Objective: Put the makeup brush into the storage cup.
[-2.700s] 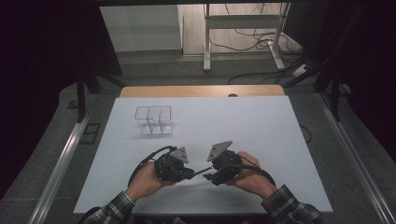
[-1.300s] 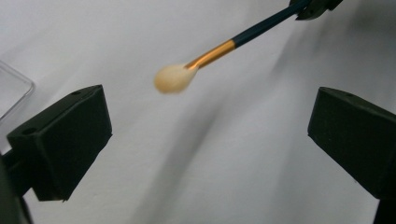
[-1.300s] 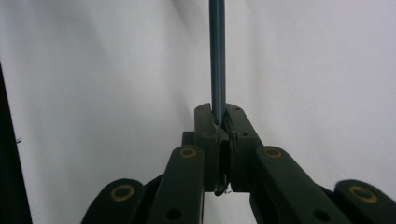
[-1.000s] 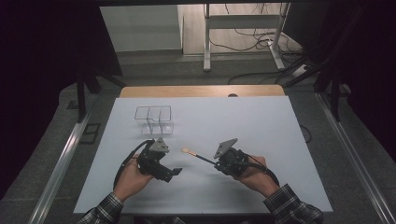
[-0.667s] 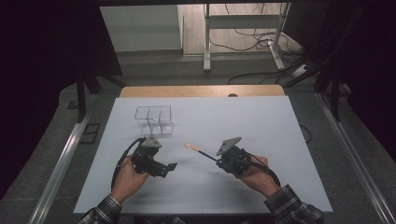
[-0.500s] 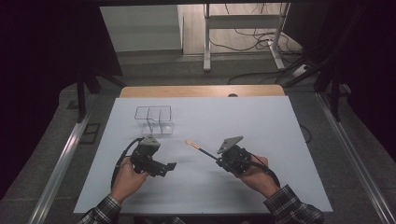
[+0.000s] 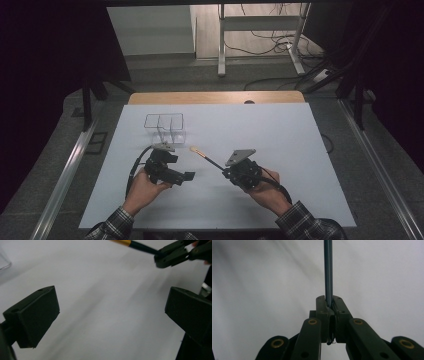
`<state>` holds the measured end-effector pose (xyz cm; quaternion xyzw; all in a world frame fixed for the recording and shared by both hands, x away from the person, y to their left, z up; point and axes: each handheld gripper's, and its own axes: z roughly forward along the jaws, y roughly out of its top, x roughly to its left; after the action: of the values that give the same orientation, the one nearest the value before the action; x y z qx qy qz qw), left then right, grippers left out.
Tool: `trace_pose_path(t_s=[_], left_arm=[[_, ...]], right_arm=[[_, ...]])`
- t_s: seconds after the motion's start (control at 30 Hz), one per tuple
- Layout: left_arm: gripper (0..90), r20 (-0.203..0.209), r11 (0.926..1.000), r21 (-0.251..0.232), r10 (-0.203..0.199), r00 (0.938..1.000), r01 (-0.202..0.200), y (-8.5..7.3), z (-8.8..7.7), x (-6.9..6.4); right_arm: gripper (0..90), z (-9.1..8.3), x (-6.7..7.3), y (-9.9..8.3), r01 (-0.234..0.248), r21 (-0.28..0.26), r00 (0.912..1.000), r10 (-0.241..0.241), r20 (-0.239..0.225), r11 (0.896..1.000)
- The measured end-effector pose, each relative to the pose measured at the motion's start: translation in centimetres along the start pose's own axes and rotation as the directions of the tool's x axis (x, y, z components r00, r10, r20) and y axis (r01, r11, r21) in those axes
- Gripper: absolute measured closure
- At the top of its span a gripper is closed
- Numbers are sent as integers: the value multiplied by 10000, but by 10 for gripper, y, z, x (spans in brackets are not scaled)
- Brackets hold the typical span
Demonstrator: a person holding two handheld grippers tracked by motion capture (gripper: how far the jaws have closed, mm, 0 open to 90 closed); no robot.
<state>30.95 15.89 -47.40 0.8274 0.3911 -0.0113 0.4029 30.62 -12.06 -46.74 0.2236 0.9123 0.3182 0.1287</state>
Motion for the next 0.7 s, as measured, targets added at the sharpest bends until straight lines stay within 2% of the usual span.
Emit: trace_pose_path(t_s=[0.07, 0.2, 0.43, 0.7], left_arm=[[0, 197, 10000, -22, -9, 9998, 10, 3, 2, 0], [13, 311, 10000, -69, -58, 9995, 61, 6, 5, -1], [49, 593, 9999, -139, -31, 9982, 39, 11, 10, -3], [165, 919, 9998, -176, -63, 9958, 79, 14, 11, -5]], right_arm=[[852, 1, 5, 2, -42, -246, 10000, 41, -30, 9997], [851, 2, 11, 4, -21, -476, 10000, 20, -6, 9989], [851, 6, 18, 5, -77, -632, 9998, 66, -173, 9980], [849, 10, 25, 7, -26, -819, 9995, -1, -326, 9966]])
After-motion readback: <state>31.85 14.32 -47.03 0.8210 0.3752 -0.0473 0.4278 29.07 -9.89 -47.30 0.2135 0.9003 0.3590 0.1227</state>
